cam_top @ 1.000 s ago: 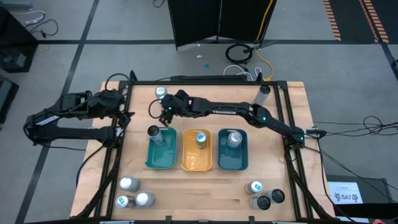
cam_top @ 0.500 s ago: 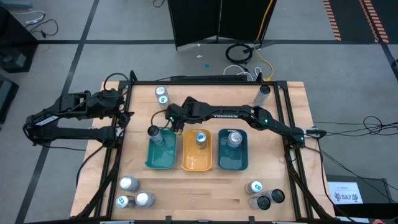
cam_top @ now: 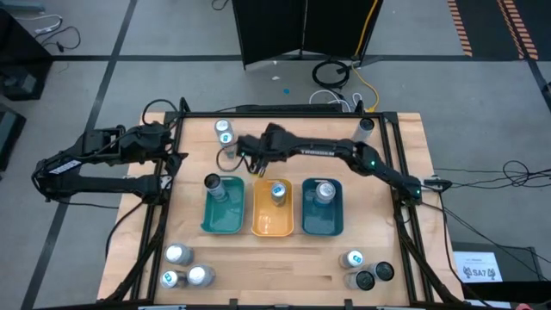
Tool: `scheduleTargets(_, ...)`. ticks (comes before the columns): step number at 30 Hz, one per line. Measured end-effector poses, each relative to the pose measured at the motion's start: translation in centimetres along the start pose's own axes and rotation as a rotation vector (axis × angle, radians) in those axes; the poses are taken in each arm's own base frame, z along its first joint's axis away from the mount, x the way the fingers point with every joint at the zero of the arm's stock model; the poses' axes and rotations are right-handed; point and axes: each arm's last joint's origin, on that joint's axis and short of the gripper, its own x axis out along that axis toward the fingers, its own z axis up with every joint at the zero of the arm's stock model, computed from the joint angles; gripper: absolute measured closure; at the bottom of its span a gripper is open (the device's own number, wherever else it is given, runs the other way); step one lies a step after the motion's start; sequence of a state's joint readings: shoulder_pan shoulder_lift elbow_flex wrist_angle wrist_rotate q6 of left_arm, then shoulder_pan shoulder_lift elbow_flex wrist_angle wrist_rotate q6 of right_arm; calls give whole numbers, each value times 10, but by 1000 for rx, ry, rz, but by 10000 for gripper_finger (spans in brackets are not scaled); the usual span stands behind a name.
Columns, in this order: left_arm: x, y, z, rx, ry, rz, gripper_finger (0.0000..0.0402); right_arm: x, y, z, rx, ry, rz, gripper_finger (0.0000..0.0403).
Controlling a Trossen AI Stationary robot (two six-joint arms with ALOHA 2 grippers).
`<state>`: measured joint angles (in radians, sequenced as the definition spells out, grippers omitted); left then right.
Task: Sort soda cans
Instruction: Put the top left blue can into the yellow bin
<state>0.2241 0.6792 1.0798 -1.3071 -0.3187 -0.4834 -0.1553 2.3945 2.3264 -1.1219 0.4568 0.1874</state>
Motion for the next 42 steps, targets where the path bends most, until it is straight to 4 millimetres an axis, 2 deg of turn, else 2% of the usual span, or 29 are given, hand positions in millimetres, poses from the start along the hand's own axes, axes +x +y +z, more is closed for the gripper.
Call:
scheduleTargets(5, 0, 0, 0, -35, -2, 4, 47, -22, -42, 5, 27, -7, 34, 197)
scheduleTargets(7, 0, 0, 0, -35, -3, 4, 47, -25, -52, 3, 36, 3, 93, 197)
scheduleTargets(12, 0, -1, 3, -45, -32, -1, 47, -24, -56, -19, 55, -29, 279, 197)
scheduleTargets(15, 0, -2, 4, -51, -51, -3, 47, -27, -57, -42, 135, -182, 331, 197)
scheduleTargets(19, 0, -2, 6, -56, -69, -3, 47, -30, -62, -66, 340, -533, 386, 197)
scheduleTargets(22, 0, -3, 7, -61, -82, -10, 47, -26, -63, -81, 373, -733, 395, 197)
scheduleTargets(25, 0, -3, 9, -67, -95, -16, 47, -22, -62, -90, 376, -853, 398, 197)
scheduleTargets(29, 0, -3, 9, -67, -95, -16, 47, -22, -62, -92, 513, -871, 469, 197)
scheduleTargets(36, 0, -3, 9, -67, -95, -16, 47, -20, -62, -93, 522, -855, 472, 191)
scheduleTargets(42, 0, -3, 9, -66, -95, -14, 47, -12, -66, -97, 548, -774, 460, 135)
